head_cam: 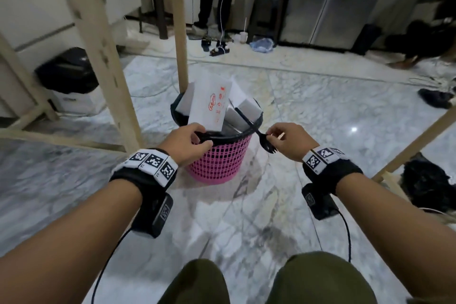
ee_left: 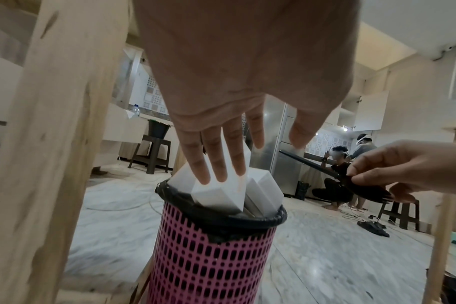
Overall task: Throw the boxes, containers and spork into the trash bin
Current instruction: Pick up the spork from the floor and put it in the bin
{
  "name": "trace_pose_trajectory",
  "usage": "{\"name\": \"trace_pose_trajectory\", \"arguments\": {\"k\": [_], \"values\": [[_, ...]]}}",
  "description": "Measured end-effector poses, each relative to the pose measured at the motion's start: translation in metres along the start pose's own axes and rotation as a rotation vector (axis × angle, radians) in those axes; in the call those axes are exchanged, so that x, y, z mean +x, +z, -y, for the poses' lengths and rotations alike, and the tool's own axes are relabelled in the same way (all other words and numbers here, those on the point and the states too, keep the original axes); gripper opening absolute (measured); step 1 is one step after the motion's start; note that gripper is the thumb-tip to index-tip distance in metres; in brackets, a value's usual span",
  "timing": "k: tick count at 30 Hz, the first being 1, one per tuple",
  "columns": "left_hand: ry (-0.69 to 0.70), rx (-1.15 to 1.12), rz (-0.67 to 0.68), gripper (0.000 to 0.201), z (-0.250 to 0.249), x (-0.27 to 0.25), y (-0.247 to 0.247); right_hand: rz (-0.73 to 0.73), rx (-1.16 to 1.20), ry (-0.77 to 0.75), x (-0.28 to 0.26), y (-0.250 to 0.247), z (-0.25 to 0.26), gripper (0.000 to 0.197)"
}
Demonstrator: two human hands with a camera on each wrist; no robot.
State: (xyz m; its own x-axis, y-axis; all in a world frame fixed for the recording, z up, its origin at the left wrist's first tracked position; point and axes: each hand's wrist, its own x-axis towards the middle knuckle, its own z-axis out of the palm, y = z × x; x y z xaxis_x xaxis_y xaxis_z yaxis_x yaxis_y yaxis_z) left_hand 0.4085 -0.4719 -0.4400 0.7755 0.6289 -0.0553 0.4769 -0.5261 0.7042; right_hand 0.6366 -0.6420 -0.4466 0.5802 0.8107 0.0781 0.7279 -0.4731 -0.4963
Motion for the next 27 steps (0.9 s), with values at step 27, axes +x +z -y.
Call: {"name": "trace_pose_trajectory", "arguments": {"k": [27], "values": [[-0.051, -0.183, -0.024, 0.034, -0.009, 0.092, -0.002, 0.066, 0.038, 0.153, 0.180, 0.046, 0.044, 0.009]]}}
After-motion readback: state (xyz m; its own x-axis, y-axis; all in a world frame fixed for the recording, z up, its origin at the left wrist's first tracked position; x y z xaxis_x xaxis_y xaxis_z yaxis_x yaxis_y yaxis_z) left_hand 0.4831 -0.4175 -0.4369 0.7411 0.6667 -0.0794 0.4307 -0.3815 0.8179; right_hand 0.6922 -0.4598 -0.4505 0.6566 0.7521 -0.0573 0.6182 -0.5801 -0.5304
